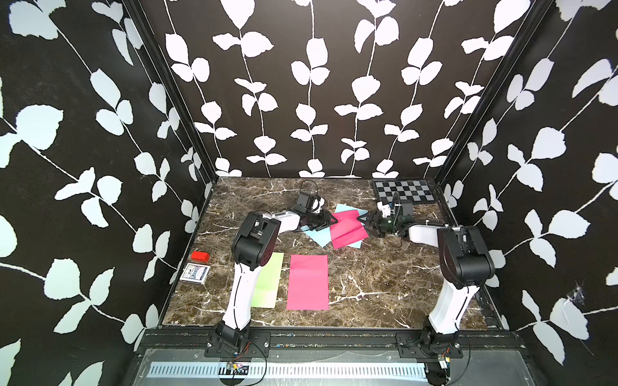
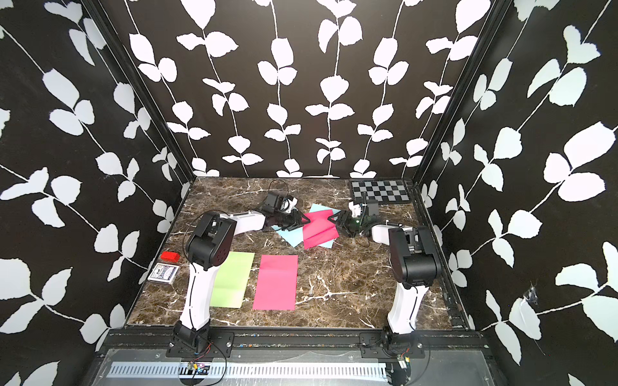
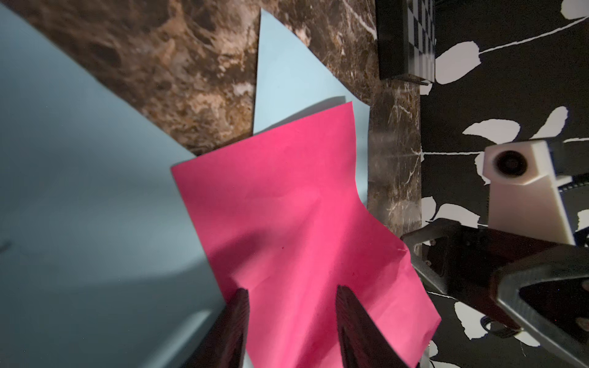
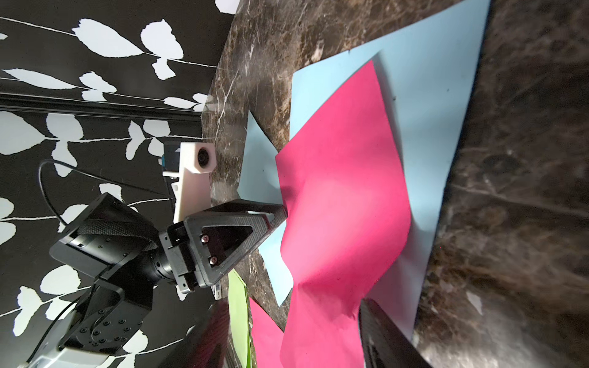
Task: Sort the scattered colored papers by color
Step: Pick up the colored paper from the center of the board.
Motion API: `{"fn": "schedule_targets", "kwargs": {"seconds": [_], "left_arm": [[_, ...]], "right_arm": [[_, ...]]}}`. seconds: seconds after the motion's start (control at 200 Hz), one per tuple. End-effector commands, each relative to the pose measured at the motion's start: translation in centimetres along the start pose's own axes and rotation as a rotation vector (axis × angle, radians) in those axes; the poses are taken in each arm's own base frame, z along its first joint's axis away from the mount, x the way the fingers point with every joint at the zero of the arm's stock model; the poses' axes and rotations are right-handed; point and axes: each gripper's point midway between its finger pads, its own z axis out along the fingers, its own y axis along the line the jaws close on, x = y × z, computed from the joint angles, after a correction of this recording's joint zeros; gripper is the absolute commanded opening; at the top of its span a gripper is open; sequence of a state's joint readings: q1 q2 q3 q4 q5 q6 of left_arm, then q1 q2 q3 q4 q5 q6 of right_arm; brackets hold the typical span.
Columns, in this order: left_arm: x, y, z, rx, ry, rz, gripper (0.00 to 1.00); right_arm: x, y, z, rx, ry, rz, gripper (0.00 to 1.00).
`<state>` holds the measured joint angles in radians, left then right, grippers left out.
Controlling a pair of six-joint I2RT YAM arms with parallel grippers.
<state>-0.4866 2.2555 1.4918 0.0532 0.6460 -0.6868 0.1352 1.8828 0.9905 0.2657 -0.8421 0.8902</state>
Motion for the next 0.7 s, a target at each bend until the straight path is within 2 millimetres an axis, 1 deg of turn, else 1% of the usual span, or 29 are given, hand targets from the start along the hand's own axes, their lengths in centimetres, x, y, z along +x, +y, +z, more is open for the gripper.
{"fn": "schedule_targets", "kwargs": {"seconds": [0.0,0.225,0.42,0.55,0.695], "left_arm": [[1.4,1.7,0.8,-0.045,0.046,-0.03,0.47],[1.3,1.6,0.8,-0.042,0.044,-0.026,0.48],[1.4,1.6,0.8,-0.042,0.046,-0.028,0.47],[1.3,1.6,0.8,-0.042,0.046,-0.027,0.47],[1.4,1.7,0.8,-0.044,0.047,-0.028,0.47]], "right_arm": [[1.1,-1.0,0.1,0.009,0.012,0.027,0.63],[2.2,-2.2,-0.3,0.045,0.011,0.043,0.64],[3.0,-2.6,-0.5,0.047,0.021,0.05,0.63],[3.0,-2.2,-0.4,0.019,0.022,0.042,0.62],[2.5,-0.8,-0.5,-0.022,0.017,0.029,0.59]]}}
